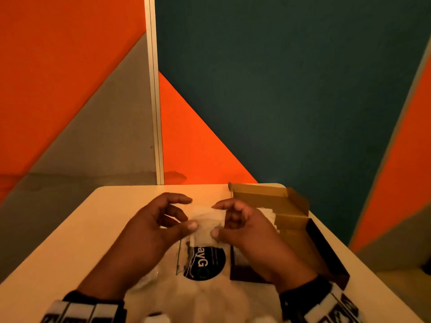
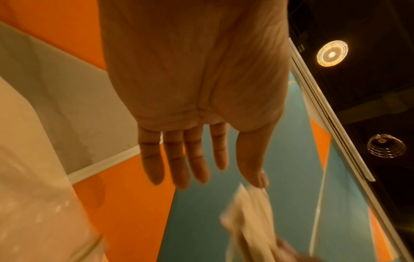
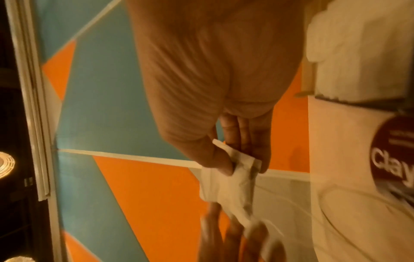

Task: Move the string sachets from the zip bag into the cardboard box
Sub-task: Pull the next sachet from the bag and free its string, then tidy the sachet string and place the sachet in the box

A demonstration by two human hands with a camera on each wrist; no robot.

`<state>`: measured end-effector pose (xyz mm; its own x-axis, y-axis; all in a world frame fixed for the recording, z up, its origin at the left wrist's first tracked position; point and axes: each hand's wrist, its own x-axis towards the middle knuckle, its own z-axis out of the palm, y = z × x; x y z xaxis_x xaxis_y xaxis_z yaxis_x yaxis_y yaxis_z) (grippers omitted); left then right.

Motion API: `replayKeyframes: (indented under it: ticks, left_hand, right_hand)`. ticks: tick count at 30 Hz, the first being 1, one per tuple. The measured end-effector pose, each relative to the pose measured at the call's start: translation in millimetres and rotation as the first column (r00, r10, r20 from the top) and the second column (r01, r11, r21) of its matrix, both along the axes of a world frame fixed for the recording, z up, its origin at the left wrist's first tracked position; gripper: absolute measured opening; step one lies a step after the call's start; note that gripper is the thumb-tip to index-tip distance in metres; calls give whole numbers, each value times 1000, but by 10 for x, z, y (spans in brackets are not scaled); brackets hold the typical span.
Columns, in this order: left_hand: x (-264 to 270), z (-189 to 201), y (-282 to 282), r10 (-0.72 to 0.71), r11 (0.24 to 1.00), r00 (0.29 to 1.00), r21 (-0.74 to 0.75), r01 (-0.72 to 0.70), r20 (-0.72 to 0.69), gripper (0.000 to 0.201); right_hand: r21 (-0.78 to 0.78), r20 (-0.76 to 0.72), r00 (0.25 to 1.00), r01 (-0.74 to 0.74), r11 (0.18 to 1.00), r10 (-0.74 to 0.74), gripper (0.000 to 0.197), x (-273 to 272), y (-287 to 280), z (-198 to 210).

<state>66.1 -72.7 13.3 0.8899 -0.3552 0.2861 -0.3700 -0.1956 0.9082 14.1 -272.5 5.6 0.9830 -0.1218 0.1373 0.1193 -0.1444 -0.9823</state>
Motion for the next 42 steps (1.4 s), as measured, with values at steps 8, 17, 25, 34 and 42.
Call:
replayKeyframes:
  ticks: [8, 17, 25, 34, 42]
  left_hand:
    - [269, -92, 440, 112, 902, 979, 431, -28, -171, 50]
    - [383, -259, 513, 159, 735, 968, 678, 14, -193, 66]
    - [396, -313, 430, 175, 603, 970, 798, 28, -167, 71]
    - [452, -390, 413, 159, 625, 967, 779, 58, -200, 67]
    - [483, -458, 406, 148, 594, 970, 801, 71, -195, 65]
  right_hand:
    - [-225, -124, 983, 103, 969, -134, 39, 42, -781, -33]
    - [-323, -348, 914, 92, 942, -208, 33, -20, -1296, -293]
    - [-506, -460, 838, 22, 862, -292, 30, 25, -1350, -457]
    - [-613, -406, 838, 46, 789, -365, 27, 51, -1339, -453]
    - [-699, -401, 842, -26, 715, -361, 29, 100, -1315, -438]
